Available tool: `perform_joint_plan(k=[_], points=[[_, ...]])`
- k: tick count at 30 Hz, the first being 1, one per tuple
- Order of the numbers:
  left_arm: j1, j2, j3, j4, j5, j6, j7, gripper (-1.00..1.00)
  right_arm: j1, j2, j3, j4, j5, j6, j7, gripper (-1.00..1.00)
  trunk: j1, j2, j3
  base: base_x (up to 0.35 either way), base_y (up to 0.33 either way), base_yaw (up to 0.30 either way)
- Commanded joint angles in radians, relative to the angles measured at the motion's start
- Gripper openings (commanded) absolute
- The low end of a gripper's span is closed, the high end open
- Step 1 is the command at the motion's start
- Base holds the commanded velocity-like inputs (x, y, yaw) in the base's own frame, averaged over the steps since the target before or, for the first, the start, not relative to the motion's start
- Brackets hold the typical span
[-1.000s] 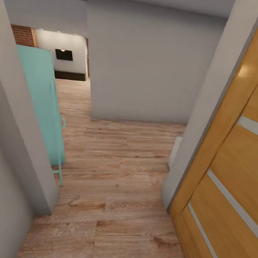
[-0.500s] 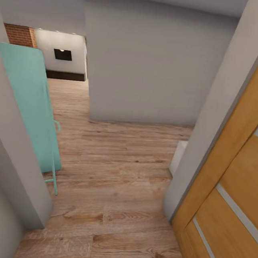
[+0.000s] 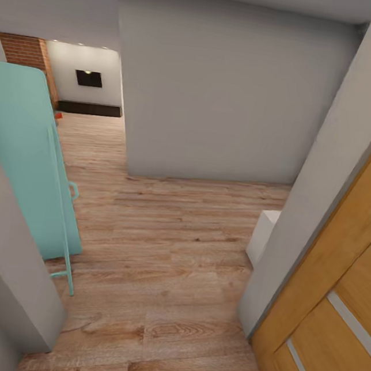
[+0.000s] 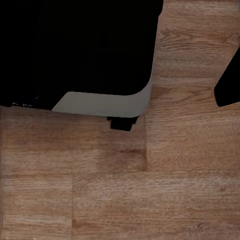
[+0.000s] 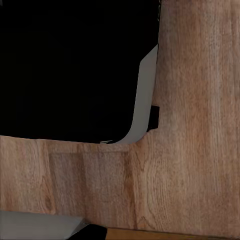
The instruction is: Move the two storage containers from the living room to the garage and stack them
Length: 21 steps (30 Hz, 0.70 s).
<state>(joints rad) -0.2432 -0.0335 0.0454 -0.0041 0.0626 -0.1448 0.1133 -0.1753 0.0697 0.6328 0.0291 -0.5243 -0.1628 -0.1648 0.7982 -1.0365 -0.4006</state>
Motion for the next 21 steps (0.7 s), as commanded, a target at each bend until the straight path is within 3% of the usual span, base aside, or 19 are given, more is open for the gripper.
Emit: perform_joint_plan(k=[1,9,21], points=[[-0.001,0.000,0.004,0.001,0.006,-0.004,0.000,1.00,-0.001,0.001,0.009,0.003,-0.009,-0.006,-0.001,1.00,0.001,-0.001,-0.001,0.323,0.000,0.032],[-0.001,0.000,0.004,0.001,0.006,-0.004,0.000,1.00,-0.001,0.001,0.009,0.003,-0.008,-0.007,0.000,1.00,0.001,-0.001,-0.001,0.323,0.000,0.141],[-0.001,0.000,0.004,0.001,0.006,-0.004,0.000,1.00,-0.001,0.001,0.010,0.003,-0.007,-0.007,0.000,1.00,0.001,-0.001,-0.002,0.323,0.000,0.009]])
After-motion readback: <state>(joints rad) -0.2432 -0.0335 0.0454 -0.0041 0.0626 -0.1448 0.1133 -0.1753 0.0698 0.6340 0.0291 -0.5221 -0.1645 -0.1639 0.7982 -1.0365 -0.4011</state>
